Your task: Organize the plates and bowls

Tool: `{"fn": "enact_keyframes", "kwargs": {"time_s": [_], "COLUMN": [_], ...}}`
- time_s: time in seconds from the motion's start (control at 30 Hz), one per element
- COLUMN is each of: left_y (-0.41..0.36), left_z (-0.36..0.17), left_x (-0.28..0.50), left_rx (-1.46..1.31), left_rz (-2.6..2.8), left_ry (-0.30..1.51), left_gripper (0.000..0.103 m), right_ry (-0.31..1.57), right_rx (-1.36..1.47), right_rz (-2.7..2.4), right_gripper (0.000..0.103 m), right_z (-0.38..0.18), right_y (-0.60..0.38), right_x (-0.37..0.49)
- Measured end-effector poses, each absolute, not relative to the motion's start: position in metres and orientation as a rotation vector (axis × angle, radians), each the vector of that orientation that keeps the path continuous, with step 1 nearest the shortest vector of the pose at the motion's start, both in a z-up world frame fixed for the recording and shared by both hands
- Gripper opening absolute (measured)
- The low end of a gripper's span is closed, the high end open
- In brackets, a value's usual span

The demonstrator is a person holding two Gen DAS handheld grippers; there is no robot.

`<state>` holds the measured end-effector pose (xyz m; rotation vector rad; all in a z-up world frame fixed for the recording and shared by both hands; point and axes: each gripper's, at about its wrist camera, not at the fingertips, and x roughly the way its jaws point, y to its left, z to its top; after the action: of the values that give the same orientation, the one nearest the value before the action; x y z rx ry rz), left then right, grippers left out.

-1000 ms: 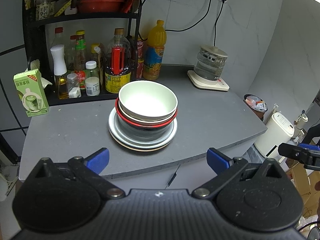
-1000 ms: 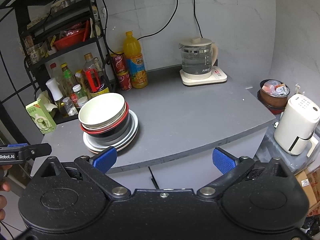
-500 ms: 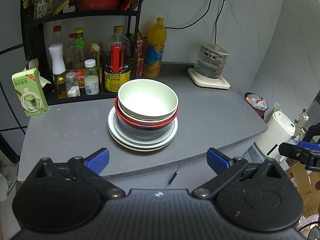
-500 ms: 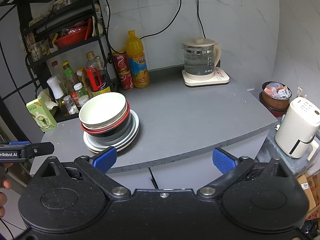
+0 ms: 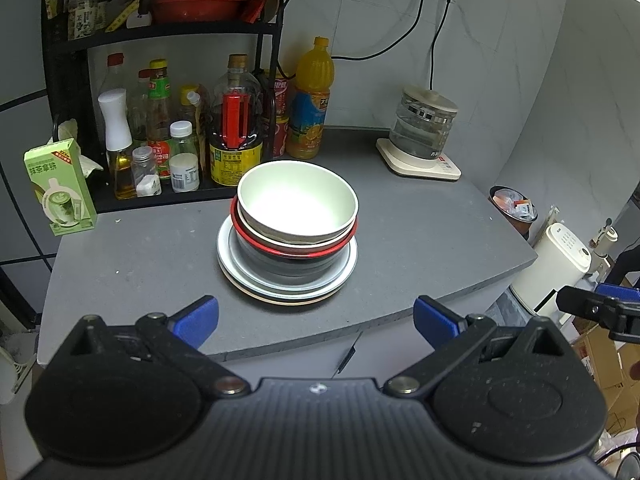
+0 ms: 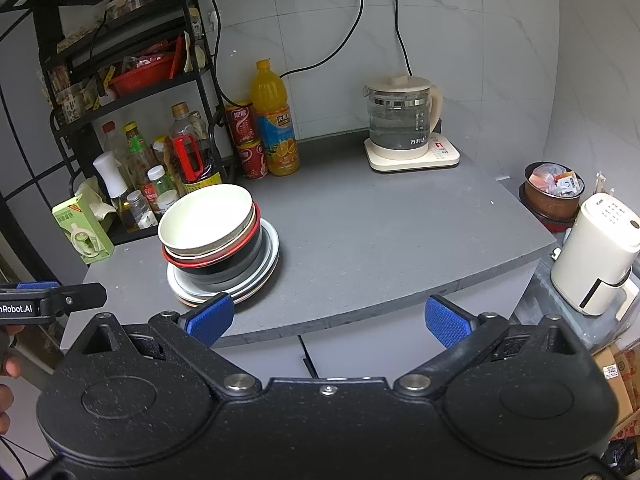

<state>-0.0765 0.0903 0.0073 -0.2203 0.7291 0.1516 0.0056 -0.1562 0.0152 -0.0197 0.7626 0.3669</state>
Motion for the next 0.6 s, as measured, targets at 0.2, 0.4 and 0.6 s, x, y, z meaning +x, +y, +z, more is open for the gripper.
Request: {"fn": "enact_keyframes", "kwargs": {"time_s": [0.2,0.4,0.6], "left_y": [0.0935,0.0967,0.0984], "left_z": [0.0068,0.0073,0.0073], "left_x": [-0.0792,-0.0819,-0.0837], "left_rx": [-0.226,-0.229,-0.231], "left_rz": [0.155,0.158,0.162], "left_ry": [0.732,0.732,0.733], "left_gripper": [0.103,0.103,0.103], "right_ry": [0.759,0.76,0.759], "right_rx": [-0.024,-0.03,-0.034], "right_rz": [0.37,0.371,0.372], "right_gripper": [0.103,0.103,0.103], "right_z": [0.0138,0.0132,0.0131], "right_y": [-0.1558,-0.1533,-0.1525], "right_x": [0.0049,0.0023,0.0009]}}
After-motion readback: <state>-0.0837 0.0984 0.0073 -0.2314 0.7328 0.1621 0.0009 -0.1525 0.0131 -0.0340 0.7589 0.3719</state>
